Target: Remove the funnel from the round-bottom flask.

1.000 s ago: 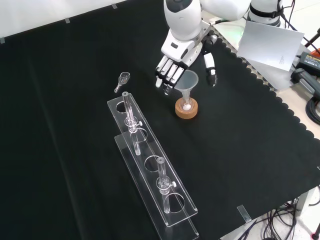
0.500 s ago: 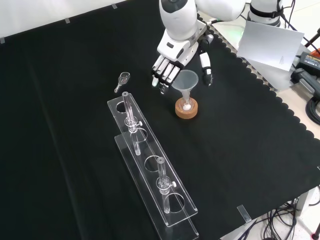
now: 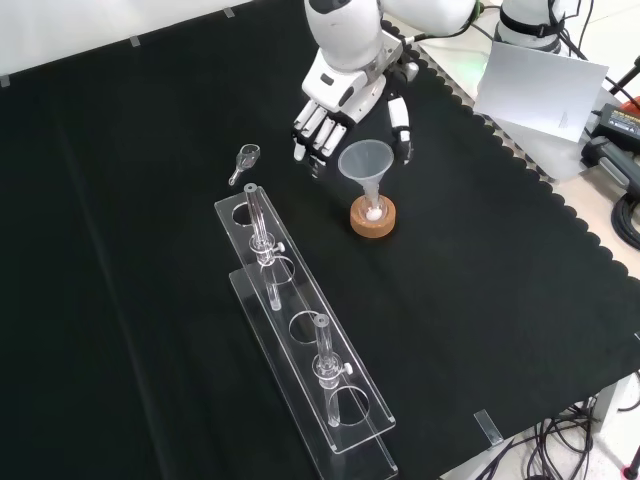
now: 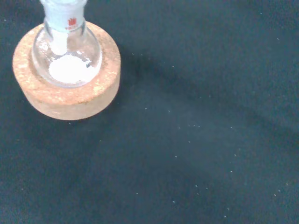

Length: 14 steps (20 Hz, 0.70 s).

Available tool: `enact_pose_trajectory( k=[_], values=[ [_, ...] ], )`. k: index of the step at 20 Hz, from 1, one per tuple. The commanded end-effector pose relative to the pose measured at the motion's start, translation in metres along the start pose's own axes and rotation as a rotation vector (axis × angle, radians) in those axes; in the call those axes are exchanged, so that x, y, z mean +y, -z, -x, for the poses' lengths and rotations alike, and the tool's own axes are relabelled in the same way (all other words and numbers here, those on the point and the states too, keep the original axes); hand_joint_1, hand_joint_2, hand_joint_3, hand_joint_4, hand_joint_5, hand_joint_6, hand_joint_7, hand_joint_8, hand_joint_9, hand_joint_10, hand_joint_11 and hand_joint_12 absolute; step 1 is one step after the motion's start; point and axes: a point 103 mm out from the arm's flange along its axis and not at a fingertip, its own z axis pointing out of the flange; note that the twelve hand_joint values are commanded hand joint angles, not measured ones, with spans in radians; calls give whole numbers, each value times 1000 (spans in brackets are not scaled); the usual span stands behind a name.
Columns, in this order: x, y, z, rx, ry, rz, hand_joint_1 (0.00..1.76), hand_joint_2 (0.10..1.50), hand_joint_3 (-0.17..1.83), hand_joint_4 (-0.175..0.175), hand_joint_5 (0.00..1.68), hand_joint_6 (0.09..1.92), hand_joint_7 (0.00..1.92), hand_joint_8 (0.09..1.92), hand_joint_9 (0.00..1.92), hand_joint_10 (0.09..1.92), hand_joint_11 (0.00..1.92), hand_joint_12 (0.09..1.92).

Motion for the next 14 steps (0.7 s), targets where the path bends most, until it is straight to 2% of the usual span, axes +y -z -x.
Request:
enact_pose_trajectory(
  k=[1,7,14],
  values=[
    [-3,3,-28,-25,68,11,256,705,7,-20,339,87,387,584,0,760,0,1288],
    [-5,7,-31,-5,78,24,255,706,7,-23,330,87,389,579,0,778,0,1290],
    [-2,6,-26,-29,70,13,258,708,6,-24,338,87,410,580,0,841,0,1295]
  ],
)
